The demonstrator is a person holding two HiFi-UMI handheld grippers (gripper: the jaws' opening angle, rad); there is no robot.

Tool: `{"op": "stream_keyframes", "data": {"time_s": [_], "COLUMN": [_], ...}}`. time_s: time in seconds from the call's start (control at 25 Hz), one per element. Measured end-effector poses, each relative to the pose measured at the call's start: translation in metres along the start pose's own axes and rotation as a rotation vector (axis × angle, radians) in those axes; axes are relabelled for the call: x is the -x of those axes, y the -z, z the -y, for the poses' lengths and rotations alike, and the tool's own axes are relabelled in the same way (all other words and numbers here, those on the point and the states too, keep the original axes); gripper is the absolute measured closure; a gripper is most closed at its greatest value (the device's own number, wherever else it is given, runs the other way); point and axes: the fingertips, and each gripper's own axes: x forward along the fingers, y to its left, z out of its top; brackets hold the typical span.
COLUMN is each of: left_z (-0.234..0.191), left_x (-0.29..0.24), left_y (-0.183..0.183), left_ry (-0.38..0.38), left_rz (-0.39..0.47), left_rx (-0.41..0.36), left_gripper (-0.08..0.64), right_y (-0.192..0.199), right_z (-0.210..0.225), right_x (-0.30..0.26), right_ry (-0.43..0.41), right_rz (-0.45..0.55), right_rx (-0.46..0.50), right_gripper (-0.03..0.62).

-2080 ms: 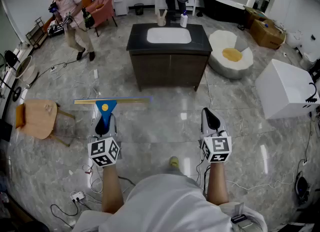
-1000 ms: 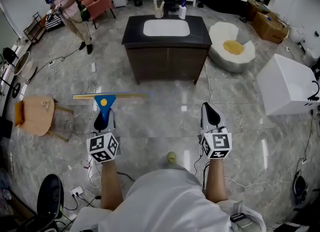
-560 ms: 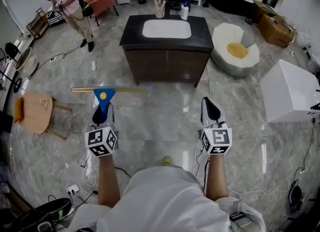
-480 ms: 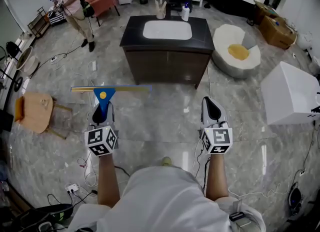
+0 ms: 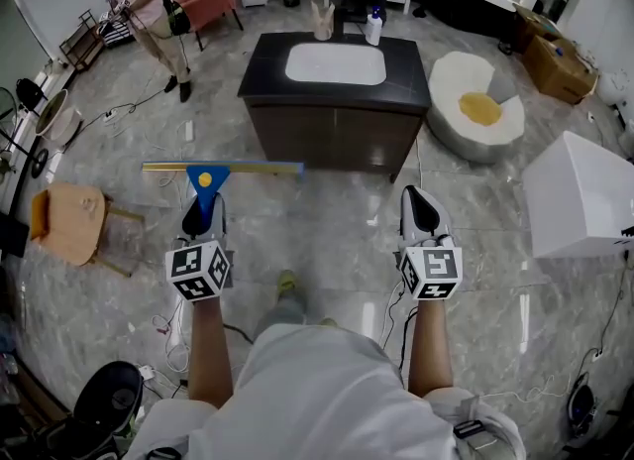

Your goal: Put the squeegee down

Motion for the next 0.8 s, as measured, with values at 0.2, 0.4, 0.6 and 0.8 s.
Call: {"op": "stream_keyframes", "data": {"time_s": [0.2, 0.4, 0.6, 0.8], "left_z": [-0.011, -0.031, -0.063, -0.100], "left_x": [-0.040, -0.093, -0.156, -0.218], "left_y": [-0.003, -0.005, -0.016, -0.027], "left_ry": [0.009, 0.027, 0.051, 0.074], "left_rz": [0.001, -0.006, -0.025, -0.035], "left_rx": [0.012, 0.021, 0.030, 0.033], "left_gripper": [0.433, 0.433, 0.433, 0.433], "right_y": [0.001, 0.001, -0.012, -0.023], "right_z": [0.006, 0.008, 0.005, -0.001], "right_x": [-0.038, -0.090, -0.155, -0.224], "right_ry": [0.009, 0.020, 0.035, 0.051], "right_rz": [-0.005, -0.019, -0.035, -0.039], "right_rx": [-0.019, -0.010, -0.001, -0.010], "right_gripper": [0.588, 0.588, 0.588, 0.588]}}
